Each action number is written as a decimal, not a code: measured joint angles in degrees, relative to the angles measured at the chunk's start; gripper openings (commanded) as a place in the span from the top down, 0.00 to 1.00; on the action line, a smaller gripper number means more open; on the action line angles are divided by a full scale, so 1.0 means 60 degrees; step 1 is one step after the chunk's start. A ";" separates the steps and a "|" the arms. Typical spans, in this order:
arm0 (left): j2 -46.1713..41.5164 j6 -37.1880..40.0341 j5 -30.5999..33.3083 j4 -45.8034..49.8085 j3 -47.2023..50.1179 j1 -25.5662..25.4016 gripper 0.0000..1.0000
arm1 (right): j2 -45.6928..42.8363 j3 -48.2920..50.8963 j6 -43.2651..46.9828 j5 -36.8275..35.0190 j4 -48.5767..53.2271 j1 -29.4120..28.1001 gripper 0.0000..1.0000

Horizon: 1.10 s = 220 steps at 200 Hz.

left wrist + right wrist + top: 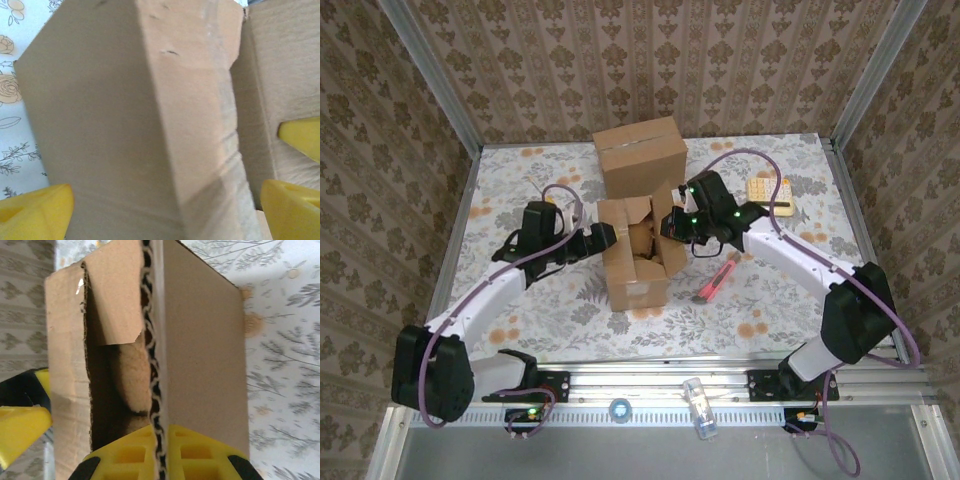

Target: Unpack the express box

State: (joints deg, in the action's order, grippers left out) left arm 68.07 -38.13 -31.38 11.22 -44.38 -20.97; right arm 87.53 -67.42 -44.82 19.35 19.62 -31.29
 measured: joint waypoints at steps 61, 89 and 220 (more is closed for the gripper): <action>-0.0164 0.1851 0.3293 0.3741 -0.3712 -0.1541 0.13 | -0.0291 0.1355 -0.1687 0.0546 -0.2415 0.0000 1.00; 0.0412 0.2076 0.5388 0.5231 -0.4652 -0.2878 0.14 | -0.0353 0.1581 -0.2007 0.0572 -0.2783 -0.0011 1.00; 0.5548 -0.0069 1.1766 1.0174 -0.7766 -0.5832 0.12 | -0.0659 0.2065 -0.2142 0.0565 -0.3220 -0.0018 1.00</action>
State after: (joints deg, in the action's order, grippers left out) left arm 101.36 -38.54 39.22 72.27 -90.98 -55.96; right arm 83.57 -55.02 -57.67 22.74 0.30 -31.40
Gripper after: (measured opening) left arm 0.905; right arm 0.054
